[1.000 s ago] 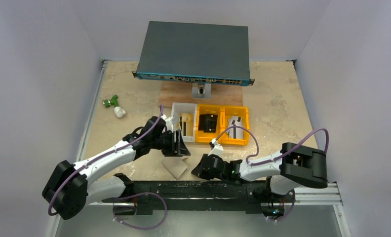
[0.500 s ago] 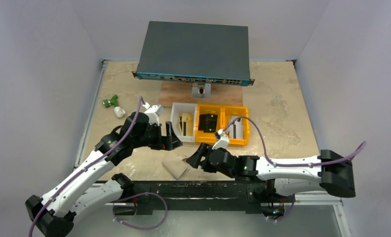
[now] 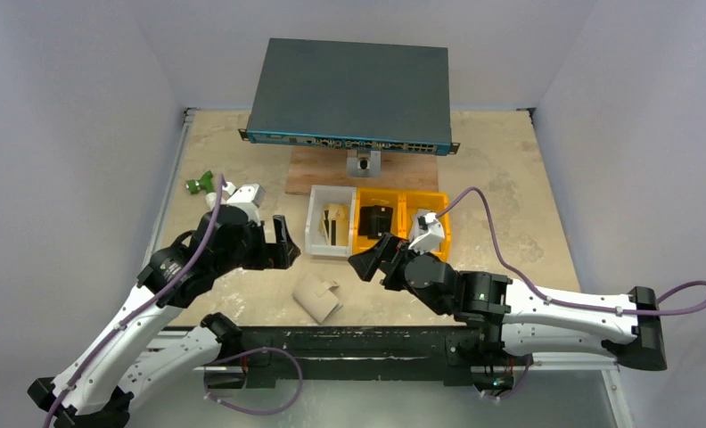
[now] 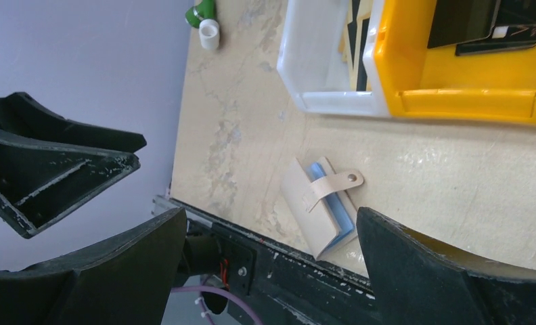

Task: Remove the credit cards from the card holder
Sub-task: Reset both arms

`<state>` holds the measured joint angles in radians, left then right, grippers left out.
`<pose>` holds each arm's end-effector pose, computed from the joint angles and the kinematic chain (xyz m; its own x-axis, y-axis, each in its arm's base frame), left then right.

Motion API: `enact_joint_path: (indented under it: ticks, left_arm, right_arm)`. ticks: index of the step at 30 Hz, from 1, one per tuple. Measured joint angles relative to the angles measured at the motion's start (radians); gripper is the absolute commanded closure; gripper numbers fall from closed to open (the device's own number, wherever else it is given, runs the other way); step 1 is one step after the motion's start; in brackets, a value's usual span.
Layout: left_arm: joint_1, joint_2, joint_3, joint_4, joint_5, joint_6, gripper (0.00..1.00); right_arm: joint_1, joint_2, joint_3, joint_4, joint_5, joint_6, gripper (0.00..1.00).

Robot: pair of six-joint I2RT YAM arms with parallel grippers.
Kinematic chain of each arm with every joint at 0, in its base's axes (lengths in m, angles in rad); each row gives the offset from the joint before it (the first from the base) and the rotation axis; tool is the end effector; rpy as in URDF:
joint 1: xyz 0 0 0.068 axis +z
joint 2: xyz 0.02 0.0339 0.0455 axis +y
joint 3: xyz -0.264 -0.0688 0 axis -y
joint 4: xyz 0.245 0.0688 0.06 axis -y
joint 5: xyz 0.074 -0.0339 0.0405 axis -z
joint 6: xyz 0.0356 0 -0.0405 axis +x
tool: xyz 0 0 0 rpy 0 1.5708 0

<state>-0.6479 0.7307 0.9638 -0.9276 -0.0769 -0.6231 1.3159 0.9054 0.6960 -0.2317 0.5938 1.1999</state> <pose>0.1069 -0.0775 0.3346 -0.7381 -0.1710 -0.6527 0.1526 0.8999 -0.4085 0.0704 0.1912 0.2848 -0.6676 0.5013 -0.5504 -0.1441 0.6383 0.7562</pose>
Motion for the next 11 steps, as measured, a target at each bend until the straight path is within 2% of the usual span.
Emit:
enact_joint_path:
  ticks: [11]
  left_arm:
    - [0.0,-0.054,-0.001,-0.033,-0.058,0.017,0.05]
  right_arm:
    - [0.0,-0.024,0.016,-0.061,0.046,-0.023,0.01]
